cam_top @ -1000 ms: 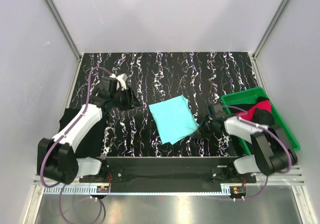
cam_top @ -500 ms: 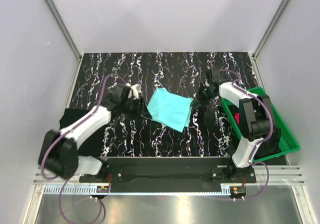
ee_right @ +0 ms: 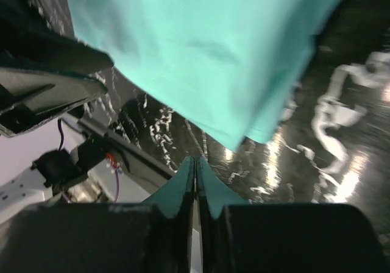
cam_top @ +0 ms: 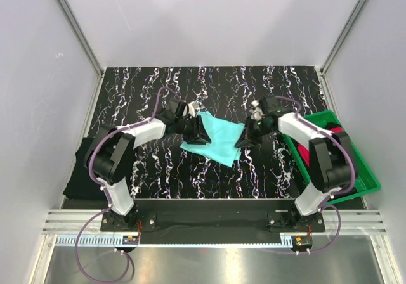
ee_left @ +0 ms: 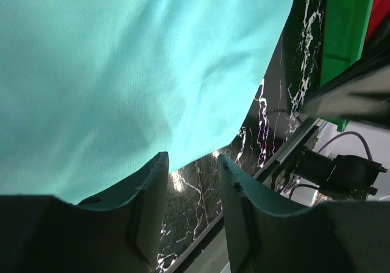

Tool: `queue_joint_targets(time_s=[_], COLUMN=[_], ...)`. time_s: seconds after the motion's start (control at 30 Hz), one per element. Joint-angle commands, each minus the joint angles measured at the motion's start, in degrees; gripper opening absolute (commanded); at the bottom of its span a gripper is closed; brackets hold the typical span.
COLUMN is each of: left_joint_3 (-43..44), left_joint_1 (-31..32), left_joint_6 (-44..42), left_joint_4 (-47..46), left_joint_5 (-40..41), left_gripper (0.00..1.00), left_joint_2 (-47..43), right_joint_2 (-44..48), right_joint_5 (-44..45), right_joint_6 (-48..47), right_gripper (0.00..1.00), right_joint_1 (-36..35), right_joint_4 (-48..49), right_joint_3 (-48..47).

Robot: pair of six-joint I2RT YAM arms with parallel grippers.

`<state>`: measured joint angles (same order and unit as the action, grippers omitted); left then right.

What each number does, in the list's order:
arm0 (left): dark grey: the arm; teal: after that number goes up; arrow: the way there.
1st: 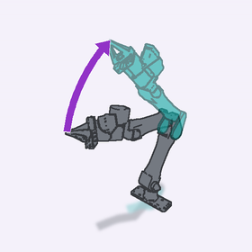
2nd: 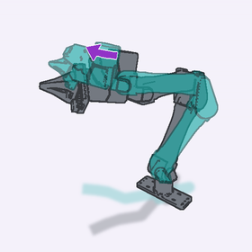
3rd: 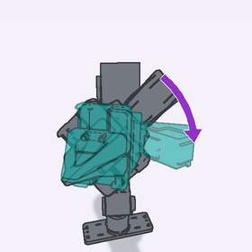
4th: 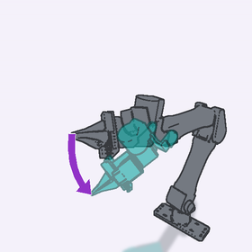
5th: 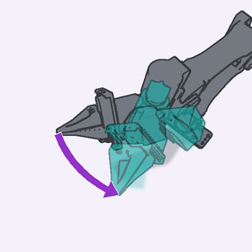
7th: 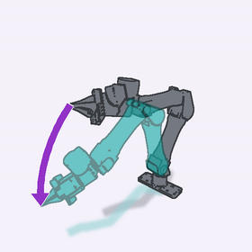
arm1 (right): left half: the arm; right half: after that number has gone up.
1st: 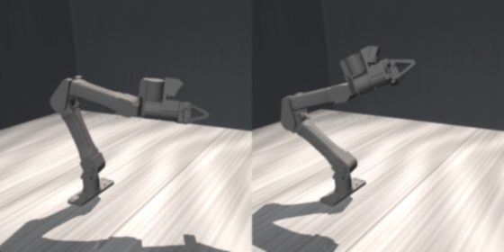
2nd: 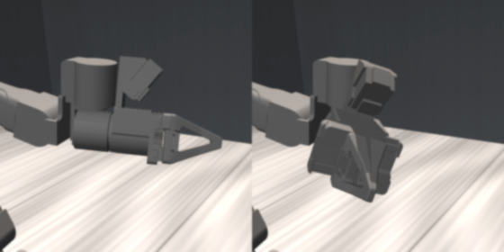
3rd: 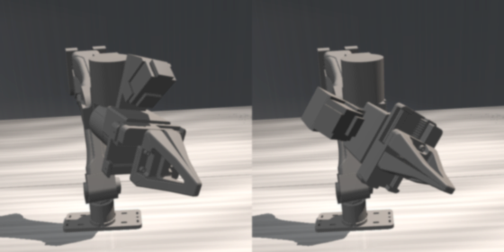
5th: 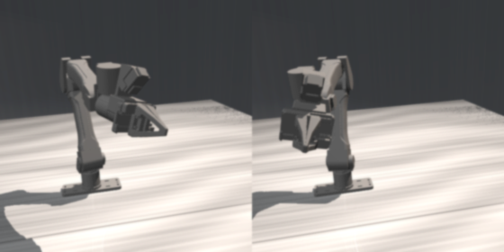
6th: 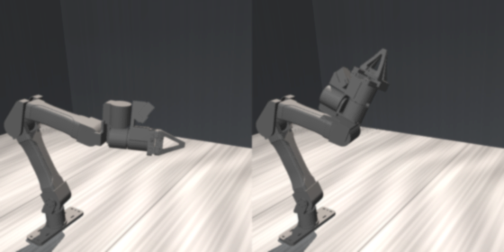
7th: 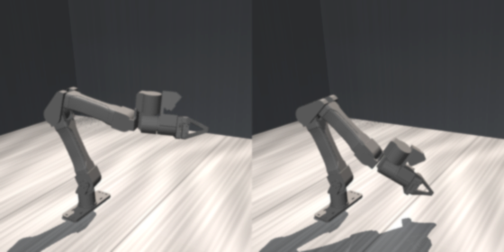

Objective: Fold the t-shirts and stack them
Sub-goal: Fold the tshirt

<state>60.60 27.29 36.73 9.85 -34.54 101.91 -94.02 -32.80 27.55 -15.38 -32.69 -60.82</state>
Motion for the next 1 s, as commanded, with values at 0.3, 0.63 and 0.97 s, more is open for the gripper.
queue_joint_targets(time_s=[0.3, 0.63, 0.97], left_joint_3=[-2.6, -4.0, -3.0], left_joint_1=[-0.4, -4.7, -5.0], left_joint_6=[0.0, -7.2, -1.9], left_joint_4=[-7.6, -4.1, -1.2], left_joint_5=[-3.0, -1.8, -3.3], left_gripper=[0.38, 0.41, 0.43], left_joint_2=[6.5, 3.4, -10.8], right_joint_2=[-15.1, -10.3, 4.4], right_joint_5=[-13.6, -12.6, -12.1], right_joint_6=[5.3, 4.6, 11.9], right_gripper=[0.08, 0.07, 0.09], right_joint_1=[-7.4, 1.6, 3.1], right_joint_4=[14.7, 22.0, 22.9], right_joint_3=[1.1, 18.5, 17.0])
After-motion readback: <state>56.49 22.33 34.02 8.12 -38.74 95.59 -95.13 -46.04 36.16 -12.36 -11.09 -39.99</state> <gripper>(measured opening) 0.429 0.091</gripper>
